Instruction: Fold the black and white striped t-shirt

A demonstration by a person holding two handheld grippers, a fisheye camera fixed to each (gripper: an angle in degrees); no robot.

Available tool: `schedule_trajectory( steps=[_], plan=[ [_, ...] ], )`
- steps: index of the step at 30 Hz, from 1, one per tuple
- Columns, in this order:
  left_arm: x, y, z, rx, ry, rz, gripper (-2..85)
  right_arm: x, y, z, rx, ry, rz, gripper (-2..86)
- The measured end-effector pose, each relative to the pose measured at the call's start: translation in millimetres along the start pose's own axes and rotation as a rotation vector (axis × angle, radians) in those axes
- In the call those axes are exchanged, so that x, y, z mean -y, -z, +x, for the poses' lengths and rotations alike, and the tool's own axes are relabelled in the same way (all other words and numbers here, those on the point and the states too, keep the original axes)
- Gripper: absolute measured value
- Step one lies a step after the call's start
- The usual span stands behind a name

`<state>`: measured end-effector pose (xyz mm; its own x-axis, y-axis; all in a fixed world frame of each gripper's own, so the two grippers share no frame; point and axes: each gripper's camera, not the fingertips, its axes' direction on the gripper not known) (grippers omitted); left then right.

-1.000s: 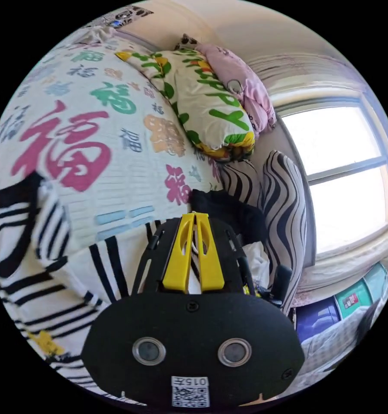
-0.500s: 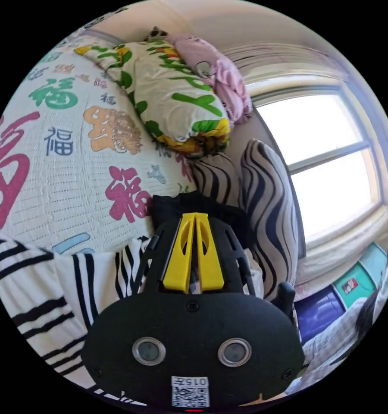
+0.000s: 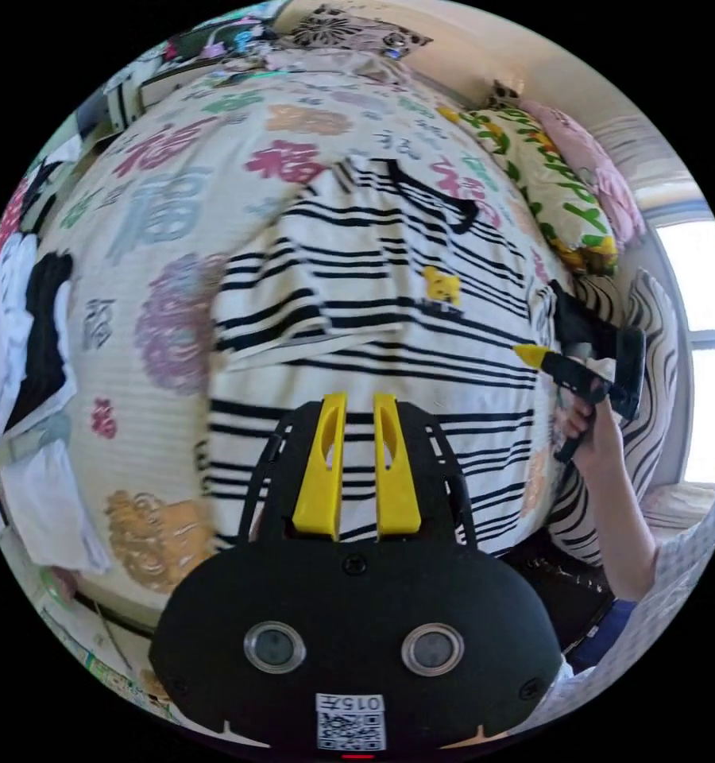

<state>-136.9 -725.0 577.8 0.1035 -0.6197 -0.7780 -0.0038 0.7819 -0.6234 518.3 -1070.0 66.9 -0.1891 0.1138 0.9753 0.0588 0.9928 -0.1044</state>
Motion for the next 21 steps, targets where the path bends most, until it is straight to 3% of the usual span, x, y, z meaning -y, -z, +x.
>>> schedule_trajectory(
  steps=[5,9,17,21],
  plan=[
    [-4.1,35.3,-59.8,0.009,0.004,0.019,7.7,66.4,-102.6,-12.9,-0.044,-0.043,-0.132,7.7],
    [2.0,55.6,-95.1,-0.034,-0.029,0.029,8.6,102.5,-165.2,-15.3,-0.132,-0.109,-0.256,2.6],
    [15.4,88.0,-149.2,-0.154,-0.122,0.002,3.6,175.8,-194.8,-85.3,-0.086,0.02,-0.107,0.0],
    [15.2,136.7,-208.2,-0.309,0.02,0.175,0.0,244.1,-250.6,-129.3,-0.107,0.141,-0.113,-0.1]
  ],
)
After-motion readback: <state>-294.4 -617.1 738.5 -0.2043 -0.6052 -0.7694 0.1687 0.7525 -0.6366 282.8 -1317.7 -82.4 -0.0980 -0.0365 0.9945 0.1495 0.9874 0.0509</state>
